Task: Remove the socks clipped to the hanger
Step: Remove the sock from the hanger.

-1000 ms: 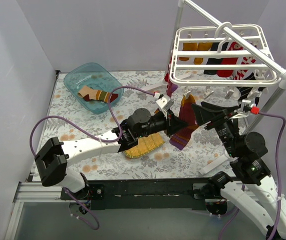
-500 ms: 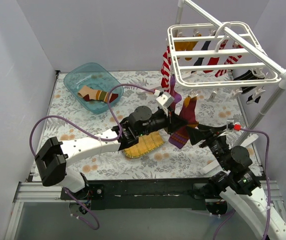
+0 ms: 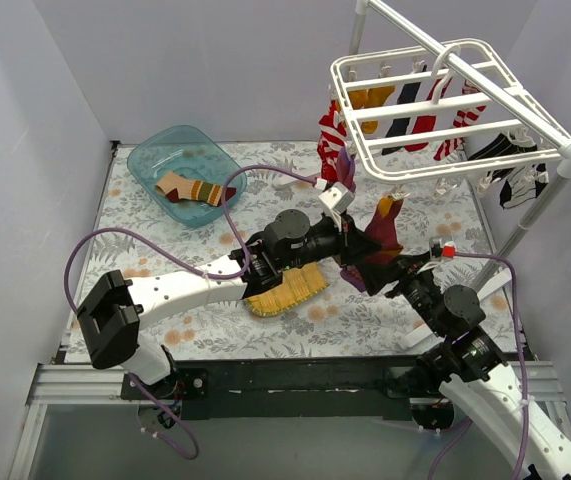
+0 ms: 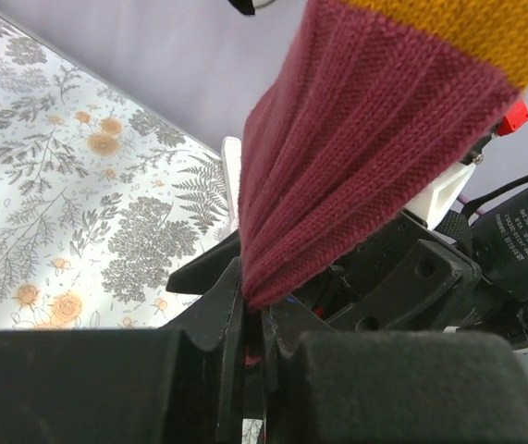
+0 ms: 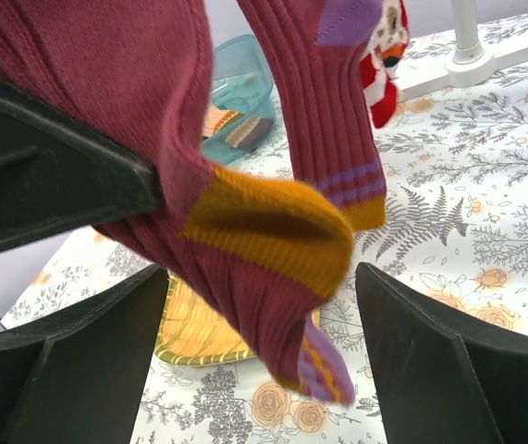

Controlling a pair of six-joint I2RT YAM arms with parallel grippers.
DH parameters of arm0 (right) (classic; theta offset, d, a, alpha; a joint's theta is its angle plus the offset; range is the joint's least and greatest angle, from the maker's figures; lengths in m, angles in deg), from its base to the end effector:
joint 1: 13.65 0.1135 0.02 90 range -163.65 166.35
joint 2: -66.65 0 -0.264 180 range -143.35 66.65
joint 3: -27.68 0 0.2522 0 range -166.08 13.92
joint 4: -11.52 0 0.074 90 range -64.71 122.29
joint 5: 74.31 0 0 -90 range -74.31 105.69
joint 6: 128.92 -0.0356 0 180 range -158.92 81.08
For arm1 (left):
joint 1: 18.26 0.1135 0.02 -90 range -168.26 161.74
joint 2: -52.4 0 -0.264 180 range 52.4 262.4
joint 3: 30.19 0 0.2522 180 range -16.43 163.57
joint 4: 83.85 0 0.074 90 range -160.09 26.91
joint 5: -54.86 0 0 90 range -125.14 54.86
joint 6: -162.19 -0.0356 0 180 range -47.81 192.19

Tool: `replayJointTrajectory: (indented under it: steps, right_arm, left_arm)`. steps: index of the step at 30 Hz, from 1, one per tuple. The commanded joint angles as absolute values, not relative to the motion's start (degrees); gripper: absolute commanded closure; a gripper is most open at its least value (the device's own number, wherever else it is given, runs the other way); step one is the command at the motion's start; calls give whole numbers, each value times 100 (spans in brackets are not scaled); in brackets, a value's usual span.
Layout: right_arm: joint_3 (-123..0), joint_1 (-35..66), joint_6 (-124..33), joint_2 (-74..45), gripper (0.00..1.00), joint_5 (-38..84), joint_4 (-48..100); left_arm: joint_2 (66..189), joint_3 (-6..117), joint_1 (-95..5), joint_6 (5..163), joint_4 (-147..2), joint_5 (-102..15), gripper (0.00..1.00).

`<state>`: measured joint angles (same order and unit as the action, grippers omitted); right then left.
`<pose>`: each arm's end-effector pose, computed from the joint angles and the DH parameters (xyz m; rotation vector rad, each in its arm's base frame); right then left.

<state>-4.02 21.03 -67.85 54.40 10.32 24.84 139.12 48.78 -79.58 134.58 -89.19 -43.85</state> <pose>0.0912 0.0591 0.2652 0.0030 1.5198 0.8299 0.1699 -0.3218 0.3385 0.1231 1.9338 -1.7033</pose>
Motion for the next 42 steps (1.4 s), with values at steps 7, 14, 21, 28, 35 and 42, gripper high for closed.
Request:
replayJointTrajectory:
  steps: [7, 14, 21, 28, 35, 42]
  right_arm:
    - [-559, 2116, -6608, 5171, 19, 1024, 1878]
    - [-630, 2116, -6643, 5250, 80, 1050, 2054]
    - [-735, 2116, -6669, 5285, 99, 1260, 2291]
    - [-709, 2116, -6775, 5452, 99, 1411, 2484]
    - [-805, 2116, -6731, 5531, 99, 1358, 2792]
    - [-770, 2116, -6748, 5549, 99, 1323, 2801]
  left_arm:
    - [14029, 5002, -7996, 13863, -9285, -4867, 100]
    - [14047, 4923, -8005, 14021, -9426, -4982, 100]
    - [13994, 4932, -7996, 14039, -9523, -4947, 83]
    - [13924, 5125, -7996, 13811, -9488, -4517, 53]
    - [13845, 5336, -7996, 13520, -9497, -4138, 51]
    - [13643, 5467, -7996, 13468, -9672, -3848, 51]
